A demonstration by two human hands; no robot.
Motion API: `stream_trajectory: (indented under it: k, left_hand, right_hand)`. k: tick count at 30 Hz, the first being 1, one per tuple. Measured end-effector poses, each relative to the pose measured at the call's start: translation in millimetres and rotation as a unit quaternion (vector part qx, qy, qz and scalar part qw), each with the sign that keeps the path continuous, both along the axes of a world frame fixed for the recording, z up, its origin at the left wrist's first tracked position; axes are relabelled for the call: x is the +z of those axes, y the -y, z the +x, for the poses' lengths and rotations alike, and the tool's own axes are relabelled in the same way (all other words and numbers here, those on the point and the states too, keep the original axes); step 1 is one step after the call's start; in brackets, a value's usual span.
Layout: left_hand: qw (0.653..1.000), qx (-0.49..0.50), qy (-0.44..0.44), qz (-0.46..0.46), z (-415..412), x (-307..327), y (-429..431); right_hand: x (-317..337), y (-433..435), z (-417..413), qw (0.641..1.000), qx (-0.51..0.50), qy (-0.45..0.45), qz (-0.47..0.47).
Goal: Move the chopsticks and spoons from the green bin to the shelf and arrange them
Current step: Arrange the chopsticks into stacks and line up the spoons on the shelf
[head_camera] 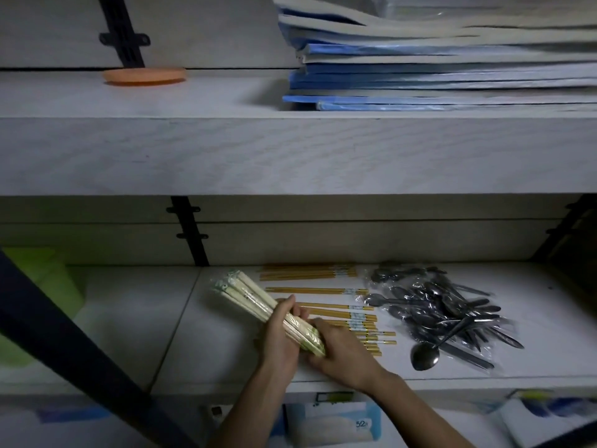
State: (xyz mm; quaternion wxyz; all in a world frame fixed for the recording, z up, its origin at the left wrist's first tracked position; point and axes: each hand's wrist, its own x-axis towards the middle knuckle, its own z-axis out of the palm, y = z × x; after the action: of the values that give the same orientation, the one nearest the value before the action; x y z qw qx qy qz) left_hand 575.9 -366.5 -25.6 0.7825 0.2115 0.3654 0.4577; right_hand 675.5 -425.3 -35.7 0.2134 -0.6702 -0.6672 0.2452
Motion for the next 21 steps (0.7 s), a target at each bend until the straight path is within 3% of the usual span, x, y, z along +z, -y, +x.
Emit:
stream_trajectory:
  k: [3,5,7,9,10,12,14,16,17,18,21]
  left_hand:
    - [0.998,0.031,-0.032,-0.047,-18.9,-7.8,-4.8]
    - [0.995,0.057,-0.072,-0.032,-40.4,-15.5,-14.8]
    - [0.983,0.075,-0.164,0.028,-60.2,-24.4,-21.2]
    - [0.938,0.081,-0.307,0.139,-74.9,-31.6,-20.2]
    - [0.896,0.065,-0.378,0.222,-80.5,-35.3,-18.9]
    - [0.779,-0.038,-0.472,0.411,-87.9,-40.1,-16.7]
    - [0.628,-0.209,-0.538,0.522,-89.5,-39.9,-14.4]
    - [0.474,-0.323,-0.595,0.563,-87.8,-44.5,-14.4]
    - [0.435,-0.351,-0.607,0.564,-86.4,-46.1,-14.9]
    - [0.419,-0.362,-0.61,0.567,-85.5,-48.9,-16.6]
    - [0.395,-0.358,-0.606,0.591,-85.3,-58.7,-22.5]
  right_hand:
    - [-5.7,-0.1,10.8,0.996,0.039,0.066,-0.034]
    - [-8.8,1.8,25.1,0.99,0.07,0.1,-0.073]
    - [-12.0,5.0,40.1,0.984,0.092,0.124,-0.094]
    - [-16.4,8.1,51.3,0.978,0.108,0.15,-0.101]
    - [-19.0,9.4,55.0,0.975,0.115,0.16,-0.107]
    - [-23.4,10.6,58.0,0.969,0.127,0.173,-0.118]
    - [-28.0,10.0,58.5,0.967,0.132,0.18,-0.121]
    - [-31.1,9.6,57.8,0.968,0.127,0.179,-0.12]
    - [-32.7,9.4,57.8,0.969,0.124,0.179,-0.116]
    - [-33.8,9.3,57.8,0.97,0.12,0.177,-0.113]
    - [-39.5,7.6,60.6,0.976,0.104,0.161,-0.106]
